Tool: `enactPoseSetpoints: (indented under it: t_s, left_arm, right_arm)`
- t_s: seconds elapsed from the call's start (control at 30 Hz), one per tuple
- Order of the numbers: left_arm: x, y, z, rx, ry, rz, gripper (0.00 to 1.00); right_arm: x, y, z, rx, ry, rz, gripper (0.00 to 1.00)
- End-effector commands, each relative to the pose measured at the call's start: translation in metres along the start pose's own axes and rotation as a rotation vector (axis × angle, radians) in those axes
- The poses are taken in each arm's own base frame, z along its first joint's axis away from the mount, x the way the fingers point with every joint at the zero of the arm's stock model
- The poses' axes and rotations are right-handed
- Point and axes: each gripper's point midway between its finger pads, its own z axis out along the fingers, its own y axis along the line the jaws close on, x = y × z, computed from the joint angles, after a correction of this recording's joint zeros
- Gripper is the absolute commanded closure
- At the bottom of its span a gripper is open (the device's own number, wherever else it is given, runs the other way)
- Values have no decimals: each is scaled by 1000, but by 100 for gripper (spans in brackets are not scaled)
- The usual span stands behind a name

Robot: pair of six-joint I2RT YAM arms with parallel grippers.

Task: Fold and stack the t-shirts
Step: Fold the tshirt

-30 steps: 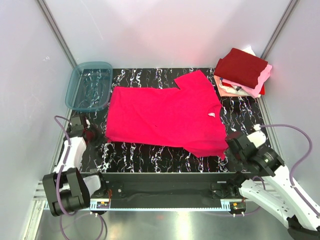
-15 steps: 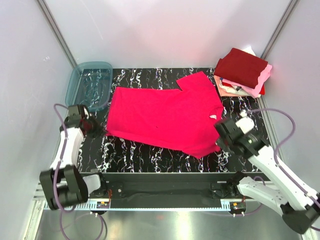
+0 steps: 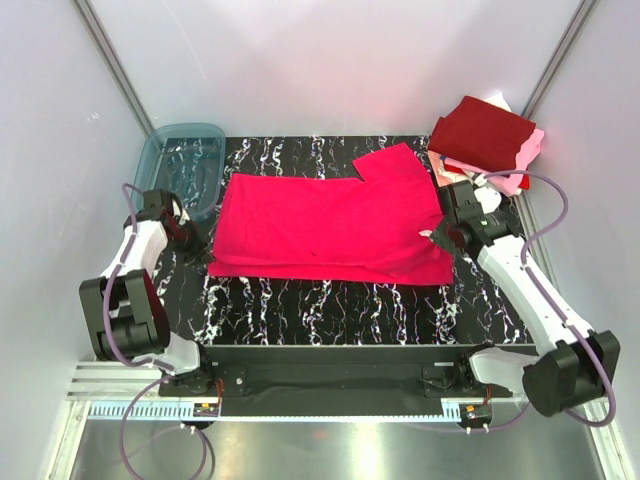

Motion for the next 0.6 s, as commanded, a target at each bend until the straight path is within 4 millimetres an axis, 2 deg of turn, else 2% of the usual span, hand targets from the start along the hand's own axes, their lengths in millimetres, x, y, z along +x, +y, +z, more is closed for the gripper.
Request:
enactPoseSetpoints:
  t_s: [0.0,0.13,0.57]
  left_arm:
    - [-19,-8,-1,21,-22,55,100]
    - [-30,-11,6,14,-17,63,100]
    - [-44,-21,35,-12,34,79,100]
  right_arm:
    - [-21,18,1,-57,-37,-19,100]
    - [-27,13,15,-23,-32,-21,100]
    - [-36,9,59,30,10,-36,100]
